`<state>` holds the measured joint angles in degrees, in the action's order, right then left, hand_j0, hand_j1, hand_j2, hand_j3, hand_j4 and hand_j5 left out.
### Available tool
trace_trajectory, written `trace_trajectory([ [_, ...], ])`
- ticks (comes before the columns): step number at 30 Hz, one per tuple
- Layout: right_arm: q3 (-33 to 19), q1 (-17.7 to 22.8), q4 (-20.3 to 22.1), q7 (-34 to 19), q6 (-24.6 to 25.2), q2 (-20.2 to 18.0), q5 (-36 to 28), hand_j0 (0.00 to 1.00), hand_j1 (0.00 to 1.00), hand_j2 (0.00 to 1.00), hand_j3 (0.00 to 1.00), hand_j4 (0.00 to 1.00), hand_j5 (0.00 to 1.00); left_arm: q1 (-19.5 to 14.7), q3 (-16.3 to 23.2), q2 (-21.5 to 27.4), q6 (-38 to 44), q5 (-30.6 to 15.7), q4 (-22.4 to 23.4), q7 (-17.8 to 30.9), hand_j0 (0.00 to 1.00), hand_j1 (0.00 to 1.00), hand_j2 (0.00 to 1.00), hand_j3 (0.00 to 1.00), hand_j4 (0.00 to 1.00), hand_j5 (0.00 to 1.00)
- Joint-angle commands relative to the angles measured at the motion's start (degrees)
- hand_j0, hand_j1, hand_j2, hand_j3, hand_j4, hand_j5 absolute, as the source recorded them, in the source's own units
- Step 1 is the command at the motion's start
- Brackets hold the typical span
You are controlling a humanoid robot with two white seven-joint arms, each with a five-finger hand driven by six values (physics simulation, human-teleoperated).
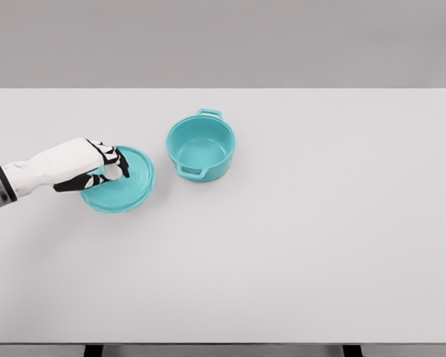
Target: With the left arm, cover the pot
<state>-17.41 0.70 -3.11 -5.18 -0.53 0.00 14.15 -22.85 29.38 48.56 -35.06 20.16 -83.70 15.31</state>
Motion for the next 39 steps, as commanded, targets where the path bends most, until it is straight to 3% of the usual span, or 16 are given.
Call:
trace_trajectory([
  [1,0.00,0.00,0.03,-0.01,0.00,0.00,0.00,1.00,1.00,1.00,1.00,1.00,1.00,0.00,-0.11,0.04,0.06,-2.05,0.03,-0.01,0.48,0.48,0.48,0.48,0.48,0.48],
  [23,0.00,0.00,-0.05,-0.01,0.00,0.00,0.00,1.00,1.00,1.00,1.00,1.00,1.00,-5.18,0.76,-3.21,0.06,-2.32,-0.32,0.07,0.46,0.46,0.46,0.46,0.46,0.46],
  [39,0.00,0.00,-0.05,-0.01,0.00,0.00,0.00,1.00,1.00,1.00,1.00,1.00,1.00,-10.37,4.98,-8.05,0.06,-1.70,1.08,0.25,0.46,0.46,0.46,0.46,0.46,0.46],
])
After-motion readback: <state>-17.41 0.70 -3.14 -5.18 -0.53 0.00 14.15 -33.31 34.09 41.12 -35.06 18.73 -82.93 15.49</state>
